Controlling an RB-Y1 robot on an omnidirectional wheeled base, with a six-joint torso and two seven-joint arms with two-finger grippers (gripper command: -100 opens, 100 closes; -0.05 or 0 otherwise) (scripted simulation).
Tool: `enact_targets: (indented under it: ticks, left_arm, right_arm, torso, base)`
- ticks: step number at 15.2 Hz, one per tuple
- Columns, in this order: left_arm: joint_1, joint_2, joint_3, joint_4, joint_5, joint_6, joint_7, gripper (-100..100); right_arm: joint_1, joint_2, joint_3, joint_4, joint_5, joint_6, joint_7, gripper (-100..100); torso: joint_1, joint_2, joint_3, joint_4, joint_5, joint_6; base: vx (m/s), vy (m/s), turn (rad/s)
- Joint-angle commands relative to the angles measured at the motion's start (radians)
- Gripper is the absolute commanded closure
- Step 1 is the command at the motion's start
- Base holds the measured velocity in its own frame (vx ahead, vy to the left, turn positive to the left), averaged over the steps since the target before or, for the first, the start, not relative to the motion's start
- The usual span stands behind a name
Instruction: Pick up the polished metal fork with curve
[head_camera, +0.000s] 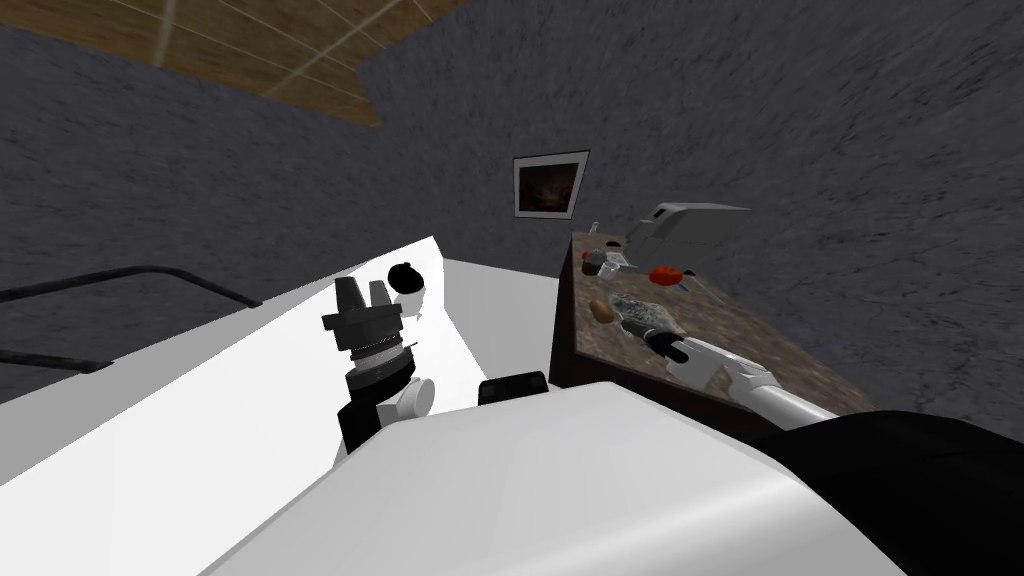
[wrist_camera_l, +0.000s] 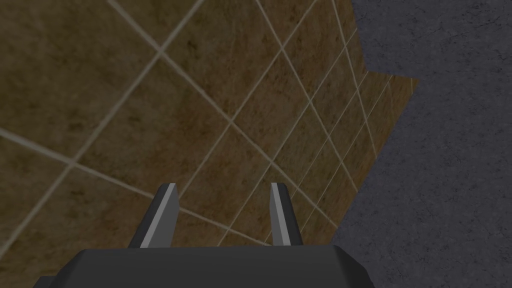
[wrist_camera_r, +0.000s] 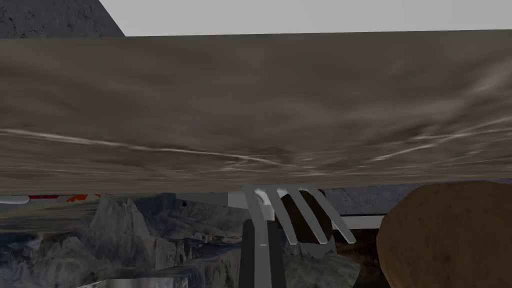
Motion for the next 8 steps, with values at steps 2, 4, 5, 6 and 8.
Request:
enact_targets:
  ticks: [2,4,5,6,8]
  left_arm:
    - [0.0,0.0,0.0,0.0,0.0,0.0,0.0,0]
    - [0.0,0.0,0.0,0.0,0.0,0.0,0.0,0]
    - [0.0,0.0,0.0,0.0,0.0,0.0,0.0,0]
    - [0.0,0.0,0.0,0.0,0.0,0.0,0.0,0]
    - [0.0,0.0,0.0,0.0,0.0,0.0,0.0,0]
  right_arm:
    - [0.017,-0.03,0.005,-0.008,-0.013,-0.002,-0.01,-100]
    - [0.036,-0.066,0.015,-0.018,-0.029,-0.008,-0.022,-100]
    - [0.047,-0.087,0.02,-0.024,-0.04,-0.013,-0.03,-100]
    - [0.058,-0.11,0.027,-0.031,-0.051,-0.017,-0.038,-100]
    - [0.07,-0.134,0.033,-0.039,-0.062,-0.023,-0.046,-100]
  torso:
    - [0.0,0.0,0.0,0.0,0.0,0.0]
    - [0.0,-0.001,-0.001,0.0,0.0,0.0]
    - [0.0,-0.002,-0.001,0.0,0.0,-0.001]
    - [-0.001,-0.003,-0.002,-0.001,0.0,-0.001]
    - [-0.002,-0.006,-0.003,-0.001,0.0,-0.001]
  base:
    - [-0.005,0.033,-0.033]
    - [0.017,0.038,-0.024]
    - [0.043,0.015,-0.022]
    - [0.06,0.006,-0.018]
    - [0.067,-0.01,-0.01]
